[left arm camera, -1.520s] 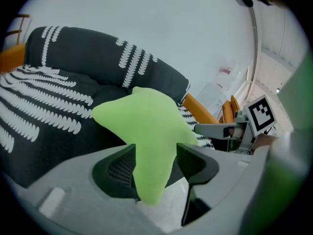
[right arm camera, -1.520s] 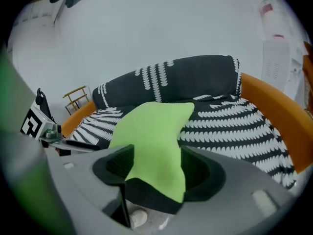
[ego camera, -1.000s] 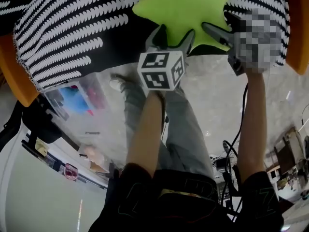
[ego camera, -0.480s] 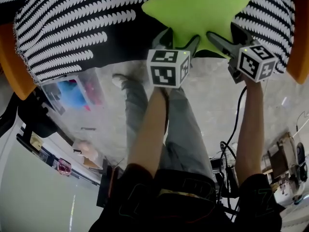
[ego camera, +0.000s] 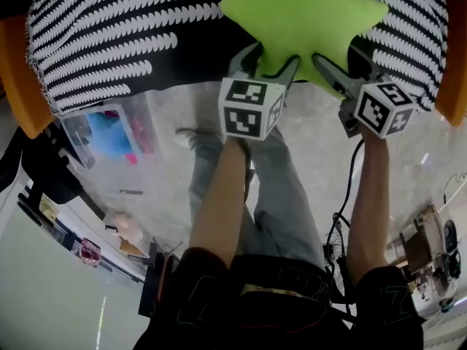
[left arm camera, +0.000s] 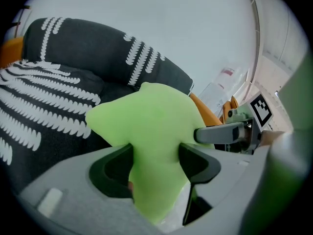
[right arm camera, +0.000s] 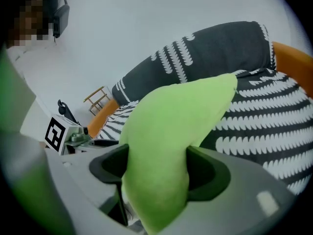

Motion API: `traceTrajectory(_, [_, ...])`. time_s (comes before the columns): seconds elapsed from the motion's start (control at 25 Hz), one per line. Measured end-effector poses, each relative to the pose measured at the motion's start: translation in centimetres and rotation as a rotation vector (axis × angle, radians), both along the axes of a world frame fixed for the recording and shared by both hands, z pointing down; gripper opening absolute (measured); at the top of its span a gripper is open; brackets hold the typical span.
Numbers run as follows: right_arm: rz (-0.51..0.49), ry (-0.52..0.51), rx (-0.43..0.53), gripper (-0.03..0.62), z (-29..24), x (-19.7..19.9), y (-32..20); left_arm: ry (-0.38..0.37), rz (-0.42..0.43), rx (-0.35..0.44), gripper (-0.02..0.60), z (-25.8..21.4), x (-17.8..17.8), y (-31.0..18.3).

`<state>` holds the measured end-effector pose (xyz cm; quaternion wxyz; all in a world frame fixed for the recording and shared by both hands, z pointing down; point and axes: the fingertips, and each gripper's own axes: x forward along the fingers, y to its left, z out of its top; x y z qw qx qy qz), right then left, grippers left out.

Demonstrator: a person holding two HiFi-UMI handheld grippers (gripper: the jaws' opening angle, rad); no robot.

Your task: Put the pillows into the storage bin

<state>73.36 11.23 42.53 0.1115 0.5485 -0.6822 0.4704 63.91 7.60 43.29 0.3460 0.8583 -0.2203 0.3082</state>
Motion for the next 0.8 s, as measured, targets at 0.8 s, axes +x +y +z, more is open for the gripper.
traceTrajectory(0.8, [-0.461, -0.411, 0.104, 0.364, 9.8, -8.9, -7.2, -0.383, -0.467, 0.138, 0.308, 5.5, -9.4, -2.6])
